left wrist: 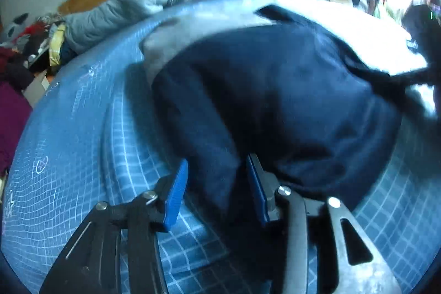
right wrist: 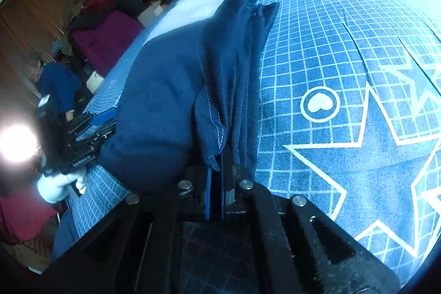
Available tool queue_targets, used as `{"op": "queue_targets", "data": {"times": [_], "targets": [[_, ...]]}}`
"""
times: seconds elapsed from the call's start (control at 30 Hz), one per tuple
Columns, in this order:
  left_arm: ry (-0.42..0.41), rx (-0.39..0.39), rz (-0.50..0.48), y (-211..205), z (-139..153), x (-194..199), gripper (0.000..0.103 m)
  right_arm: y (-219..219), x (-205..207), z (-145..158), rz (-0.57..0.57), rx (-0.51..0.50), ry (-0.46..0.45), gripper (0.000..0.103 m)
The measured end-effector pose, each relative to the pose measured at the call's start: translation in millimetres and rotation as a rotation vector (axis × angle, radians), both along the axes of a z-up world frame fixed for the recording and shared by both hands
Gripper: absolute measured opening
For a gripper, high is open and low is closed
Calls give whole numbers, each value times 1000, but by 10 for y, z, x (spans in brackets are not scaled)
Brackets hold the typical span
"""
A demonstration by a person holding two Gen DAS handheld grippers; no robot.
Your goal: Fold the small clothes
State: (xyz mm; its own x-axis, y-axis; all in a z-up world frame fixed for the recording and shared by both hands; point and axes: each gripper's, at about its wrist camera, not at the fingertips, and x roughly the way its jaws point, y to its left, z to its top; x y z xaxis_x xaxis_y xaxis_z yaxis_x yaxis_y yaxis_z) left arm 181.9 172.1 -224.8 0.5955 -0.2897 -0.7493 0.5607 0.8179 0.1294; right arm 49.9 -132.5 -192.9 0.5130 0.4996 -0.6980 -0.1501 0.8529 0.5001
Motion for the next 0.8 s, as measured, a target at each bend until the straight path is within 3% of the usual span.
{"op": "queue_targets", "data": {"times": [0.07, 0.13, 0.3, 0.4, 0.5, 0.67, 0.73, 0.8], "targets": [[-2, -5, -4, 55, 96, -17, 45, -29, -2, -10, 0, 9, -1, 1], [6, -54, 12, 156, 195, -29, 35, -74, -6, -23, 0, 26, -2, 1], [-106, -222, 65, 266, 642, 258, 35, -130, -16, -22, -2, 37, -5, 2], [-126, -182, 31, -33, 584, 606, 35, -161, -12, -20, -1, 44, -2, 2], [-24, -17, 20, -322, 13, 1043, 42, -198, 3, -22, -1, 62, 0, 1], [-9, -63, 18, -247, 74, 1099, 41, -248, 15, -43, -3, 82, 3, 1], [-6, -99, 11, -125, 219, 922, 34, -263, 18, -48, -2, 85, 3, 1], [-30, -135, -27, -25, 329, 563, 34, -278, 16, -52, -3, 88, 3, 1]]}}
